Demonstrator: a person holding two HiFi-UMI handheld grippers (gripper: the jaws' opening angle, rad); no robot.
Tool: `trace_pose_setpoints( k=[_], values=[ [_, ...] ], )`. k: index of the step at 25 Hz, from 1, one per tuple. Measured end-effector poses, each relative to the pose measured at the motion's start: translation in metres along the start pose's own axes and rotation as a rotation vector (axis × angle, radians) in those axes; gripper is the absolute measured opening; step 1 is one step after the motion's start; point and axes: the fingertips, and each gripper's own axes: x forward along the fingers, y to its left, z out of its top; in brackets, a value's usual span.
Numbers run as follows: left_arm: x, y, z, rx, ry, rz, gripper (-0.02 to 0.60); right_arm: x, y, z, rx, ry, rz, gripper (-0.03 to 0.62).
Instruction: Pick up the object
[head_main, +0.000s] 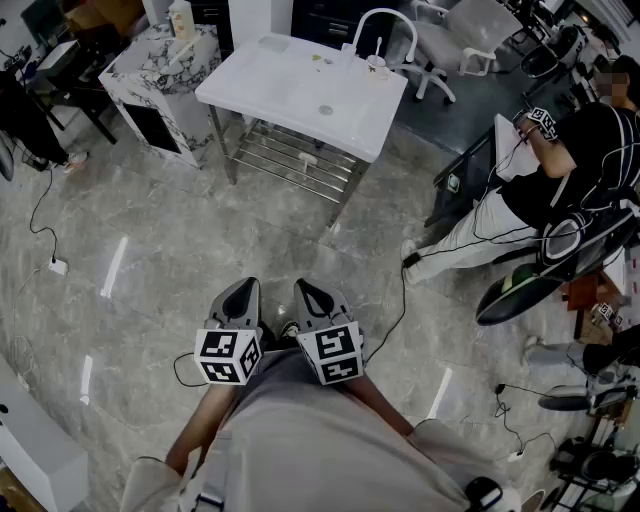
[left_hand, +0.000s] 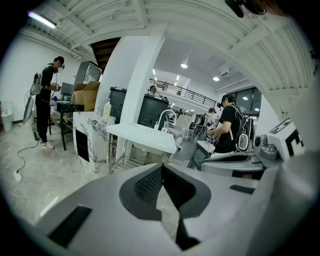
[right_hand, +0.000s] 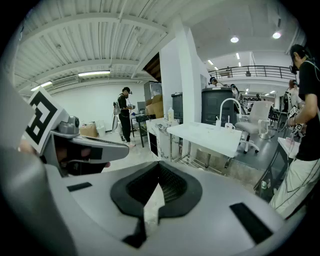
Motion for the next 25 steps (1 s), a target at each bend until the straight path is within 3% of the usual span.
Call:
trace_pose_setpoints(
  k=[10,15,25],
  values=[
    [0.013,0.001,-0.002,-0.014,0.034,-0.012,0.0,0.02,-0.003,0.0,-0.003,0.042,0.041,0.009],
    [0.028,0.021,0.009,-0.037,0.022,0.006,0.0,0.044,-0.007,0.009,0.048,0.039,0.068,0.009],
    [0.071,0.071,0.035,-0.067,0.014,0.002,0.0,0.108,-0.021,0.043,0.032,0.052,0.072,0.009]
  ],
)
